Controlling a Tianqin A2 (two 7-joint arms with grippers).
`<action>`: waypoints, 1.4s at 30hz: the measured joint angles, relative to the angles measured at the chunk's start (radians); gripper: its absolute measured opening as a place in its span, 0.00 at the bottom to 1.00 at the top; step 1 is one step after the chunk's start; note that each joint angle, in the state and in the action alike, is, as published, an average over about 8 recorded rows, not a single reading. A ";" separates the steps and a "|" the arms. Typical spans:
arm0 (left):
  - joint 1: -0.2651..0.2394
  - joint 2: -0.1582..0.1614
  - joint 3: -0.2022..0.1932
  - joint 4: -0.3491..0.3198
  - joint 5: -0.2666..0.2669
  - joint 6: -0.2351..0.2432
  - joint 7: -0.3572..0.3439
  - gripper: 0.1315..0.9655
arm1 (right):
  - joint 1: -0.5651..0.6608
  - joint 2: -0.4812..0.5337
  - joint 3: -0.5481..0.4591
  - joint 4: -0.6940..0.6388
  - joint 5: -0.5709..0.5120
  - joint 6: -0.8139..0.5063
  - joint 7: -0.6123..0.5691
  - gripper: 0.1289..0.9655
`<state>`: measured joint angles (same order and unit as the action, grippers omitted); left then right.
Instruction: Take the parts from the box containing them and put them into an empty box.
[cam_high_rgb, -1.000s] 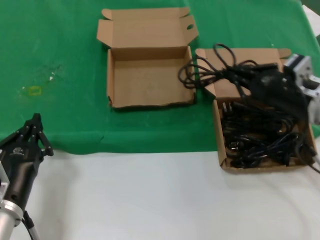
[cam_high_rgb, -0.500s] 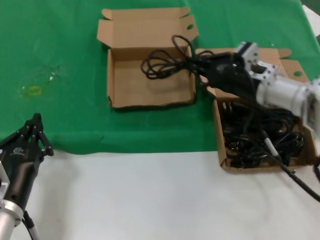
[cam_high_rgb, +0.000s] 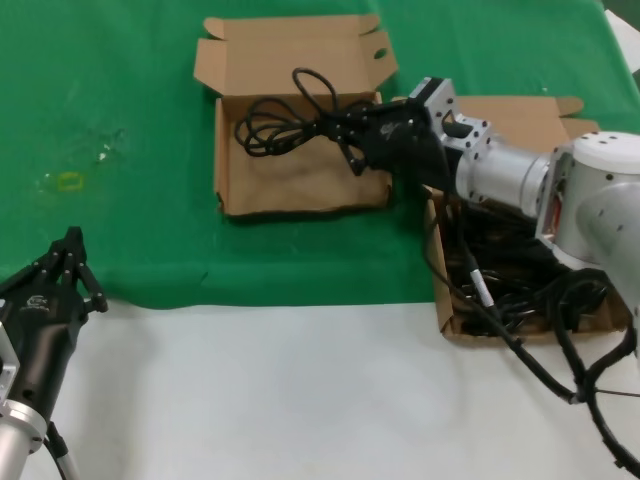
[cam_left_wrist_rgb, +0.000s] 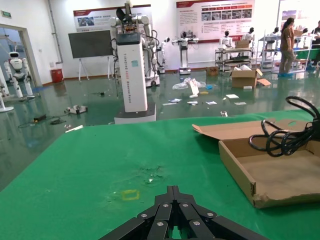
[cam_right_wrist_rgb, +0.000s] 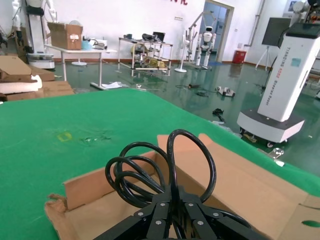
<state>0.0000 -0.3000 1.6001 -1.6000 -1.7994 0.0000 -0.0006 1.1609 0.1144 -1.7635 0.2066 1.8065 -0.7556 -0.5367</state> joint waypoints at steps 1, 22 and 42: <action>0.000 0.000 0.000 0.000 0.000 0.000 0.000 0.01 | 0.011 -0.007 0.007 -0.027 0.003 -0.002 -0.017 0.05; 0.000 0.000 0.000 0.000 0.000 0.000 0.000 0.01 | 0.056 -0.035 0.058 -0.173 -0.012 0.006 -0.095 0.06; 0.000 0.000 0.000 0.000 0.000 0.000 0.000 0.01 | 0.011 -0.011 0.094 -0.064 -0.003 -0.010 -0.080 0.32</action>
<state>0.0000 -0.3000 1.6000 -1.6000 -1.7996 0.0000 -0.0004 1.1717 0.1032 -1.6697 0.1421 1.8035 -0.7655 -0.6171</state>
